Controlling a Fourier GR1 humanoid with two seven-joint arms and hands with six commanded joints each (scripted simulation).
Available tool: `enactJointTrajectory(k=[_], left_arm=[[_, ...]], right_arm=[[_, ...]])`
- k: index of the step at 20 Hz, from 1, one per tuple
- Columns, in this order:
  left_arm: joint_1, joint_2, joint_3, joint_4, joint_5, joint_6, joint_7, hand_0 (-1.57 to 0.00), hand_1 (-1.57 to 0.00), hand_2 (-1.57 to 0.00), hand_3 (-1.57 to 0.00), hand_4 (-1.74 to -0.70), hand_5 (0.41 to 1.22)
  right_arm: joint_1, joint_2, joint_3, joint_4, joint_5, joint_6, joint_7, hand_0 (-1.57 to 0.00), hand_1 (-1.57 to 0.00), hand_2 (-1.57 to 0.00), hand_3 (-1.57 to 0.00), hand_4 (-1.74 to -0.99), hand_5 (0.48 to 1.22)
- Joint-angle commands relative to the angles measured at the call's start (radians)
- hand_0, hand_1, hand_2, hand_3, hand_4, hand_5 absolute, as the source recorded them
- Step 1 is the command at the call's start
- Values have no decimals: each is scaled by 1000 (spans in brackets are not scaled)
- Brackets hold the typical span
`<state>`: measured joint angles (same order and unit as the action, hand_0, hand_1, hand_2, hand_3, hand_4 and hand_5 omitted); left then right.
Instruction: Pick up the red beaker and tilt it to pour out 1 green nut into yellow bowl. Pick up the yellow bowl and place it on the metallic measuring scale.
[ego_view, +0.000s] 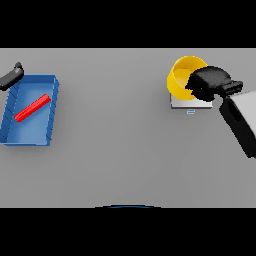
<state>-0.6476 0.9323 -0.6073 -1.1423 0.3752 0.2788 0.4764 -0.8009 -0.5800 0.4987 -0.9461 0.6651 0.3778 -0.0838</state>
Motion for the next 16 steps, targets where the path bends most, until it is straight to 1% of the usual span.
enactJointTrajectory(k=[1,2,4,5,6,7,8,9,10,11,12,13,14,15,16], left_arm=[[-5,-4,-8,-6,-5,4,16,1,1,1,1,-831,771],[-3,3,-8,-17,-7,6,15,1,1,1,1,-832,771],[3,-4,-7,-7,0,5,22,1,1,1,1,-842,775],[-6,-2,-7,-6,-5,7,29,1,1,1,1,-846,780],[-8,1,-6,-2,-5,1,29,1,1,1,1,-848,783],[-7,13,-4,-13,-2,-2,33,1,1,1,1,-846,784],[-2,8,-9,-10,-6,2,35,1,1,1,1,-845,785],[-9,9,-9,-17,-5,1,45,1,1,1,1,-839,786],[-13,8,-9,-15,-5,-2,45,1,1,1,1,-838,776],[-14,0,-12,-4,-8,-3,40,1,1,1,1,-839,772],[-11,2,-4,13,-3,-9,26,1,1,1,1,-840,771],[-13,-2,-2,21,-2,-15,16,1,1,1,1,-841,772],[-12,-12,-5,21,-3,-11,13,1,1,1,1,-843,773],[-19,-13,-2,32,-3,-14,11,1,1,1,1,-844,775],[-17,-6,0,28,3,-23,14,1,1,1,1,-845,773]], right_arm=[[-3,10,2,26,4,-16,-3,-1526,-1408,-1483,-1507,-1729,1221],[-19,15,-1,74,12,-30,-13,-1515,-1385,-1465,-1520,-1729,1221],[-26,15,-3,111,11,-30,-9,-1500,-1344,-1429,-1538,-1730,1221],[-25,17,0,116,15,-36,-9,-1482,-1314,-1403,-1545,-1730,1221],[-27,12,2,124,16,-36,-28,-1452,-1278,-1377,-1550,-1730,1221],[-27,15,4,134,16,-37,-30,-1427,-1248,-1354,-1554,-1730,1221],[-26,7,4,141,16,-33,-46,-1404,-1221,-1336,-1558,-1730,1221],[-35,16,4,164,21,-42,-34,-1392,-1205,-1322,-1560,-1730,1221],[-34,23,4,172,21,-49,-39,-1397,-1205,-1316,-1562,-1730,1221],[-37,27,1,173,18,-53,-40,-1405,-1219,-1360,-1564,-1730,1221],[-30,21,-2,166,9,-48,-53,-1417,-1230,-1402,-1536,-1728,1221],[-30,23,-5,161,5,-34,-36,-1404,-1181,-1293,-1543,-1670,1221],[-28,27,-9,157,0,-25,-20,-1410,-1150,-1182,-1387,-1644,1221],[-25,31,-13,166,-4,-25,-19,-1325,-1039,-1042,-1237,-1621,1155],[-26,30,-19,170,-12,-12,-5,-1194,-911,-905,-1101,-1600,1090]])
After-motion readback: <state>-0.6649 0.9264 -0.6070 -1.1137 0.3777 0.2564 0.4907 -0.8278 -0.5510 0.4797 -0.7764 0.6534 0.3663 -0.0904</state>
